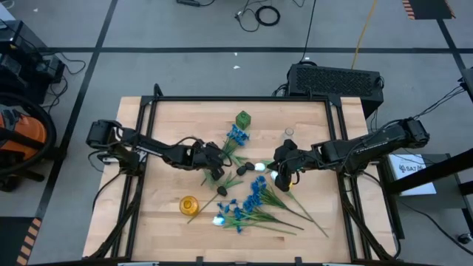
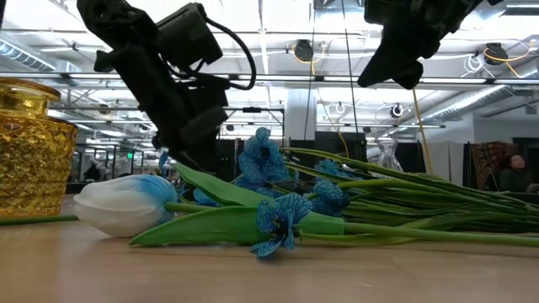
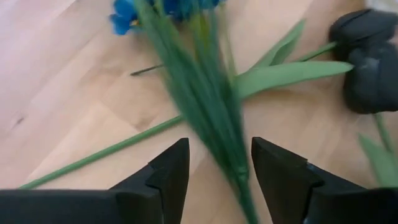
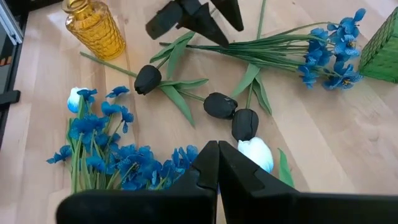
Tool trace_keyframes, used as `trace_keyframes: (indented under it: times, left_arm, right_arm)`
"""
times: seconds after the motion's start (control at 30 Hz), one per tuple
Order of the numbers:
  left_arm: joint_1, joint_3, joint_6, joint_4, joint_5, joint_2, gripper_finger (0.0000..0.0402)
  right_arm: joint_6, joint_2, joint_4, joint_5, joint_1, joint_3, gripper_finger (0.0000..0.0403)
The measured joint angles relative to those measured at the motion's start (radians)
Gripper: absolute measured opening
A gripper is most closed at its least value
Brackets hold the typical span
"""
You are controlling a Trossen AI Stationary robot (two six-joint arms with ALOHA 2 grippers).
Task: Sort flowers into vase by color
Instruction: Put the top blue flowers into the green vase
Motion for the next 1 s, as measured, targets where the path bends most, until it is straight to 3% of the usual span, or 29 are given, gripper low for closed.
trace_keyframes:
  times: [0.77,0.87,1.0]
  left_arm:
    - [0.004,0.001,0.055,0.086,0.017,0.123,0.0182]
    - [0.012,0.001,0.070,0.091,0.053,0.124,0.0164]
    - [0.011,0.001,0.071,0.091,0.043,0.118,0.0110]
  right_arm:
    - [-0.007,0.000,0.004,0.000,0.000,0.000,0.0000]
    - [-0.006,0.000,0.009,0.000,0.000,0.000,0.0000]
    - [0.016,0.000,0.011,0.000,0.000,0.000,0.0000]
